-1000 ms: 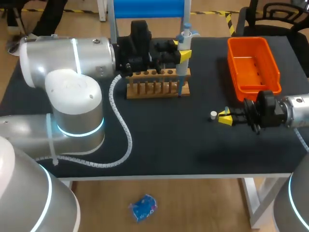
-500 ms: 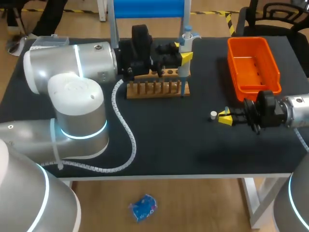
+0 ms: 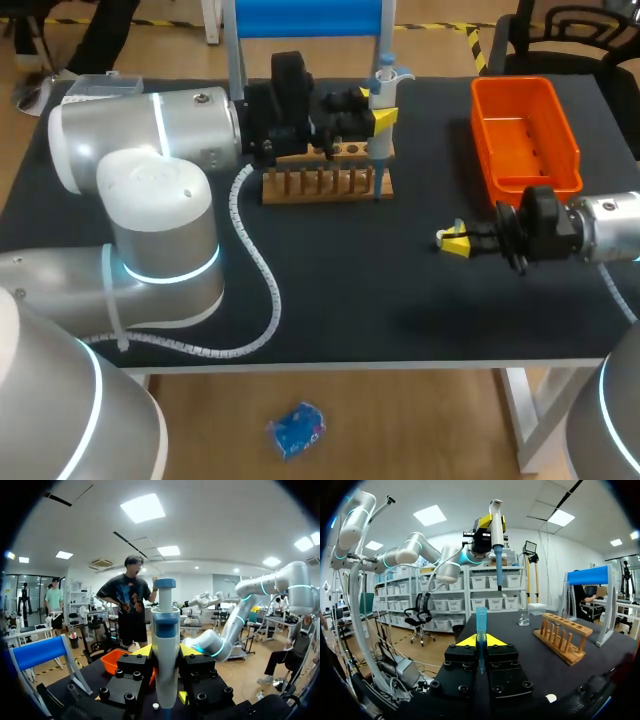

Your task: Invert the test tube, pick up the pipette, mount the tip to pipette, aspirate from beaker and dispense into the tube, eject the tip, return the pipette, and cap with the stopper.

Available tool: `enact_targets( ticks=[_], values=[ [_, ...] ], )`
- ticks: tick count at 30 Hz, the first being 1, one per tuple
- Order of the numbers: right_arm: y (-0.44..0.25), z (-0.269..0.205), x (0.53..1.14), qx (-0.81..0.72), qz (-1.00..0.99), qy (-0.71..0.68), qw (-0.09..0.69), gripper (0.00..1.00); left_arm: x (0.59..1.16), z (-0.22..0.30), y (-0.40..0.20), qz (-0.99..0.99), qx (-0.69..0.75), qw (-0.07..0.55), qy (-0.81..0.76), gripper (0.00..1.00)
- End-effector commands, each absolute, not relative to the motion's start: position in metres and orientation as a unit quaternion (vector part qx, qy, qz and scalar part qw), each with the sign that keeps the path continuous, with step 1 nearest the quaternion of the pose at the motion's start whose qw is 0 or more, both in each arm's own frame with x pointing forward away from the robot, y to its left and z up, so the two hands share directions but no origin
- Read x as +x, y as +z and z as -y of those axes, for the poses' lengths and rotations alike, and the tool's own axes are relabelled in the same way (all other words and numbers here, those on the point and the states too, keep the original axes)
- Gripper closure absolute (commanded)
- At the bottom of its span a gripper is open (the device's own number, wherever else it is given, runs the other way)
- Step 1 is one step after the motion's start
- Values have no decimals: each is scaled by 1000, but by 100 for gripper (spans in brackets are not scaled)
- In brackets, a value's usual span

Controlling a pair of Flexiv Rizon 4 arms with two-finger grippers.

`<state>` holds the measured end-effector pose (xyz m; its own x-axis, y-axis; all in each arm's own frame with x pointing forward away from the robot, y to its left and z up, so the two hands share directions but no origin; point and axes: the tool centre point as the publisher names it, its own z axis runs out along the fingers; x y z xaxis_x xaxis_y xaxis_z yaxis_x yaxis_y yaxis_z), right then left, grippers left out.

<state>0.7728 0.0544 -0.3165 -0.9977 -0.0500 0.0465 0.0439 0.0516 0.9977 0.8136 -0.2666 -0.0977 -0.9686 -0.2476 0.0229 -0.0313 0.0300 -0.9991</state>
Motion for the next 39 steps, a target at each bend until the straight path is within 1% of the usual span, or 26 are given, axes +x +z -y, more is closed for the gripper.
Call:
enact_targets(
  ticks=[1,12,30,39],
  values=[
    [-322,-75,786,13,724,-689,39,100,813,266,-98,-712,-97,79,-691,100],
    [-322,-120,792,31,720,-692,51,100,813,266,-98,-712,-97,79,-691,100],
    [-322,-120,792,31,720,-692,51,100,813,266,-98,-712,-97,79,-691,100],
    [-330,-147,802,53,722,-688,51,100,813,266,-98,-712,-97,79,-691,100]
  ],
)
